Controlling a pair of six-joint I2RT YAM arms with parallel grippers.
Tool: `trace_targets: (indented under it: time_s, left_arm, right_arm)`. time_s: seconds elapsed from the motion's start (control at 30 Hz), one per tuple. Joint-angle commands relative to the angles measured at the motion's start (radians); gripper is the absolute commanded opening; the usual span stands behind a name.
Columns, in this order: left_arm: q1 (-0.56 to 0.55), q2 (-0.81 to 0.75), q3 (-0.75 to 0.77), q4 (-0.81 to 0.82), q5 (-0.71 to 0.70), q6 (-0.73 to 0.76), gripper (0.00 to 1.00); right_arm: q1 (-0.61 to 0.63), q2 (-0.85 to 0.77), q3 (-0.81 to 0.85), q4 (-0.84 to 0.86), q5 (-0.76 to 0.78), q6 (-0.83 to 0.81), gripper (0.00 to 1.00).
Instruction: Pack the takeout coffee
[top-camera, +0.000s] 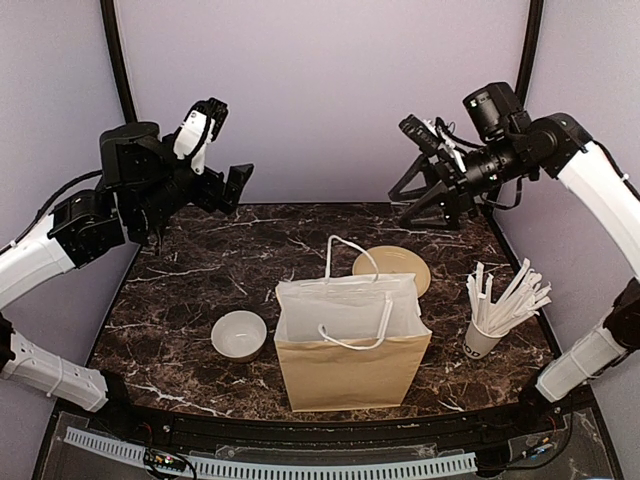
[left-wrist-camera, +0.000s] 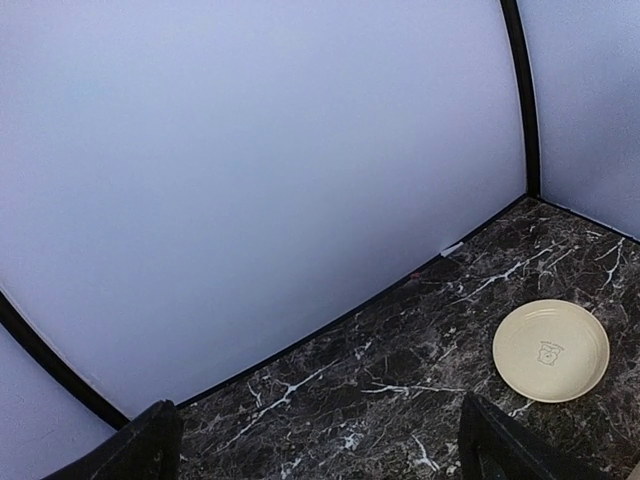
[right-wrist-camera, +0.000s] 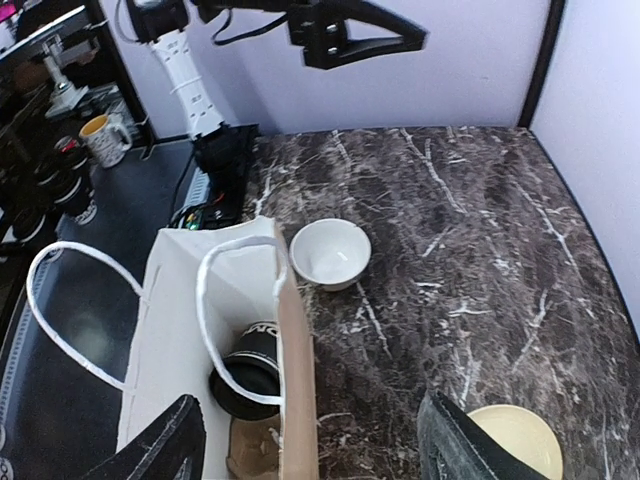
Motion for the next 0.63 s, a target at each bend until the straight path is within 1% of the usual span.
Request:
trace_targets:
  time_s: [0.0, 0.1, 0.13, 0.17, 0.2, 0.23, 0.3, 0.37, 0.4, 0.43, 0.5, 0.6]
  left_arm:
    - [0.082, -0.012, 0.011, -0.034, 0.066, -0.052, 0.99]
    - [0.154, 0.002, 0.02, -0.063, 0.067, -0.121, 0.99]
    - [0.17, 0.012, 0.025, -0.073, 0.064, -0.136, 0.99]
    - [0.206, 0.018, 0.041, -0.099, 0.065, -0.169, 0.99]
    - [0.226, 0.036, 0.053, -0.118, 0.062, -0.186, 0.99]
    - [0.268, 0.059, 0.081, -0.161, 0.059, -0.221, 0.99]
    - [0.313, 0.079, 0.097, -0.191, 0.049, -0.239, 0.99]
    - [0.329, 0.075, 0.068, -0.16, 0.046, -0.222, 0.99]
    - [0.331, 0.07, 0.054, -0.125, 0.056, -0.216, 0.99]
    - [0.332, 0.057, 0.03, -0.111, 0.064, -0.214, 0.99]
    - [0.332, 0.038, 0.006, -0.076, 0.102, -0.224, 0.99]
    - [0.333, 0.029, -0.022, -0.036, 0.116, -0.202, 0.99]
  right_arm:
    - [-0.165, -0.049, 0.0, 0.14, 0.061, 0.086, 0.74]
    - [-0.321, -0.112, -0.138, 0.369, 0.181, 0.23, 0.77]
    - [-0.364, -0.136, -0.191, 0.446, 0.266, 0.286, 0.82]
    - [-0.406, -0.16, -0.236, 0.521, 0.352, 0.333, 0.91]
    - [-0.44, -0.179, -0.278, 0.575, 0.425, 0.365, 0.98]
    - [-0.469, -0.193, -0.309, 0.618, 0.508, 0.394, 0.99]
    - [-0.483, -0.221, -0.383, 0.723, 0.705, 0.448, 0.99]
    - [-0.483, -0.238, -0.444, 0.799, 0.888, 0.502, 0.99]
    - [-0.483, -0.244, -0.463, 0.812, 0.941, 0.51, 0.99]
    - [-0.483, -0.254, -0.484, 0.82, 0.955, 0.508, 0.99]
    - [-0.483, -0.278, -0.532, 0.847, 0.931, 0.487, 0.98]
    - [-0.483, -0.289, -0.534, 0.826, 0.9, 0.483, 0.99]
